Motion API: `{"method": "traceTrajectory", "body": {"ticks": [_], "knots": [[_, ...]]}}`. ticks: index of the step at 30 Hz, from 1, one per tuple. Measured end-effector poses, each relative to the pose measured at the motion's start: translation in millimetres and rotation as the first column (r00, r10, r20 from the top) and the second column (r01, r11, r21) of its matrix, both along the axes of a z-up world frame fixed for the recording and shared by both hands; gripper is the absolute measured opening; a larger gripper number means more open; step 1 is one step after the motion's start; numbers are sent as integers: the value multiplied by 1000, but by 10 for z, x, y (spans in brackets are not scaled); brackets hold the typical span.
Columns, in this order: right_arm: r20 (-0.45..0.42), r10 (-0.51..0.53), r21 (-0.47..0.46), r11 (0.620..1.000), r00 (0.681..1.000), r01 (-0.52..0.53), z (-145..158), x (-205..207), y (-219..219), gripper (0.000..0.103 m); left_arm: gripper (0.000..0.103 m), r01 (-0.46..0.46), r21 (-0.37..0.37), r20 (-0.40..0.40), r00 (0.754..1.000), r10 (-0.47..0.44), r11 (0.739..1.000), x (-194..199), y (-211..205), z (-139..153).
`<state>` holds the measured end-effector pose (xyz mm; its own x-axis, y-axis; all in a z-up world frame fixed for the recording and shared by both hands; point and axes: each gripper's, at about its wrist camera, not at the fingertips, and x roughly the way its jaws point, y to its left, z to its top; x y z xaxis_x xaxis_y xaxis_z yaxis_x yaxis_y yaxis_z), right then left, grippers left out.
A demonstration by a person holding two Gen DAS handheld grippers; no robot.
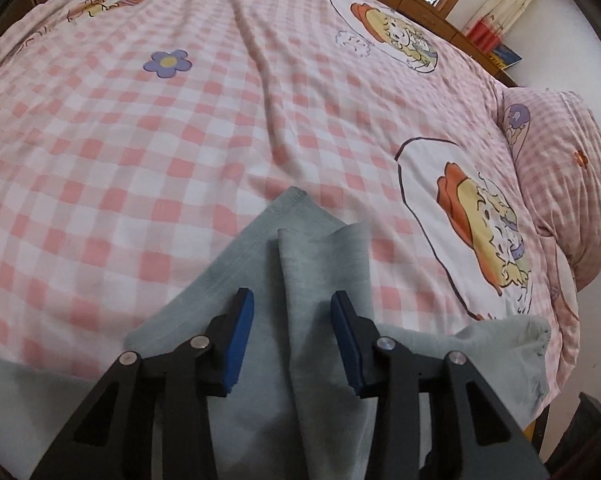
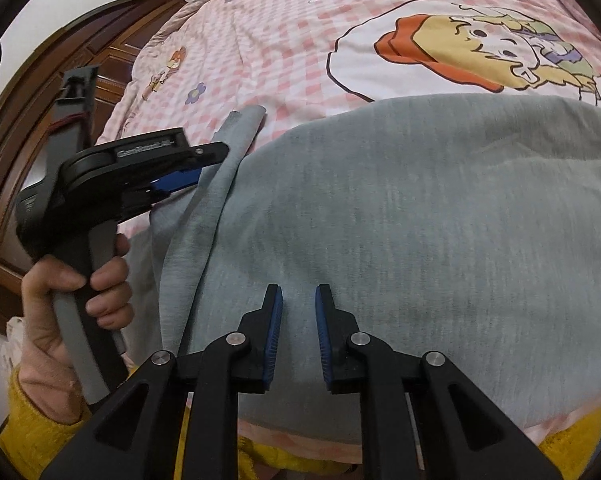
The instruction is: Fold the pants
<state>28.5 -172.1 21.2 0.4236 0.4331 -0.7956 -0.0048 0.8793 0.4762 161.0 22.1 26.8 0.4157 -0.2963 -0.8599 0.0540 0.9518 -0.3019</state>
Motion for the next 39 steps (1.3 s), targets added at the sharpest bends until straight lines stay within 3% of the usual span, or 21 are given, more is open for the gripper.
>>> {"method": "traceTrajectory", "body": {"ticks": [1,3,6,10,14,22,30,39], "knots": [[1,-2,6,1000,1000,2,-2,-4,-4,18,38,1,9,5,1000,-1,1000,11,-20,-10],[1,-2,10,1000,1000,2,2,-11,-14,18,14,6,27,9,1000,-7,1000,23,-54,-32],[5,-4,8,1000,1000,4,16,-26,-23,18,4,-8,-20,7,1000,8,1000,-16,-1,-11],[7,-7,4,1000,1000,7,16,-42,-29,18,3,-66,-44,66,995,68,997,-187,189,194],[8,-6,-8,1000,1000,6,30,-61,-9,18,2,-137,-74,163,975,148,988,-475,525,540],[28,44,-52,998,999,-42,91,-100,212,18,2,-289,-2,276,920,278,957,-1126,1154,891],[50,149,-116,983,988,-142,159,-221,517,18,2,-415,35,240,887,395,909,-1739,1702,750],[26,277,-198,943,960,-267,116,-394,798,20,2,-447,13,107,890,444,894,-2057,1898,233]]}}
